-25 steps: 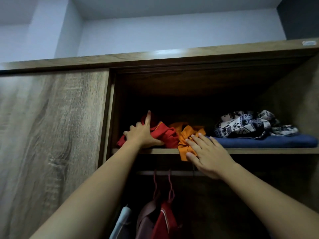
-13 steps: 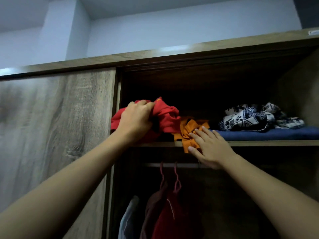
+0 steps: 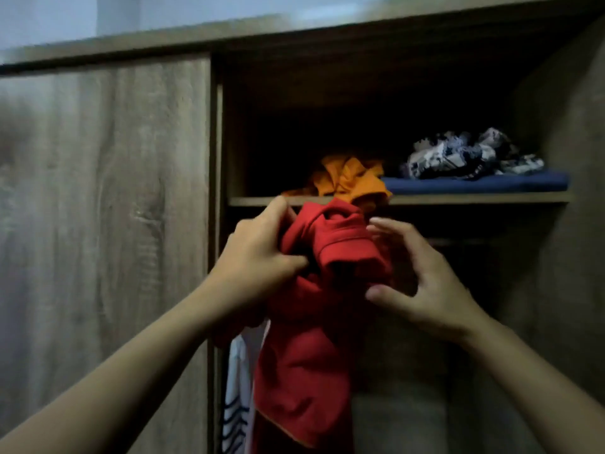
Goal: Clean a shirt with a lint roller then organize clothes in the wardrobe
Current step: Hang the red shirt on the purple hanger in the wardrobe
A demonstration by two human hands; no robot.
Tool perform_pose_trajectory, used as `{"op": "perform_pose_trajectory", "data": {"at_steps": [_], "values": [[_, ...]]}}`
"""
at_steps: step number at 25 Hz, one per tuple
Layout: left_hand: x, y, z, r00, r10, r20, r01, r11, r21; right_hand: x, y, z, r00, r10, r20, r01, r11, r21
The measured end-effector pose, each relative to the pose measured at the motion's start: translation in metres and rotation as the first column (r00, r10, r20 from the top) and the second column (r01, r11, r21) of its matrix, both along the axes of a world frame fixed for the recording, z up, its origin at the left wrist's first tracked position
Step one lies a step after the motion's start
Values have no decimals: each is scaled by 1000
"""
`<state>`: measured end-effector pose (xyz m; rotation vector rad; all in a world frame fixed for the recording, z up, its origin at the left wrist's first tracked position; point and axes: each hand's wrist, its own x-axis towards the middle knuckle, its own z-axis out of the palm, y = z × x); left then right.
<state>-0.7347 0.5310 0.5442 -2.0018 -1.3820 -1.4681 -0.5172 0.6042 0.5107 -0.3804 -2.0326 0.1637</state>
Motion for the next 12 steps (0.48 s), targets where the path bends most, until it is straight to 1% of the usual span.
{"op": "perform_pose_trajectory", "data": {"at_steps": [3, 4, 6, 9, 12], "values": [[24, 28, -68, 988, -118, 100, 137, 968, -212, 10, 1, -47, 991, -90, 101, 100, 990, -98], [32, 36, -89, 981, -147, 127, 176, 951, -255, 15, 6, -61, 987, -123, 102, 134, 984, -116], [44, 49, -123, 970, -188, 151, 229, 916, -331, 31, 14, -83, 982, -174, 71, 186, 957, -224], [56, 65, -152, 955, -261, 144, 298, 853, -429, 56, 21, -100, 963, -257, 87, 271, 886, -375], [65, 72, -158, 928, -352, 123, 368, 812, -453, 69, 20, -104, 965, -238, 113, 263, 841, -473]]}}
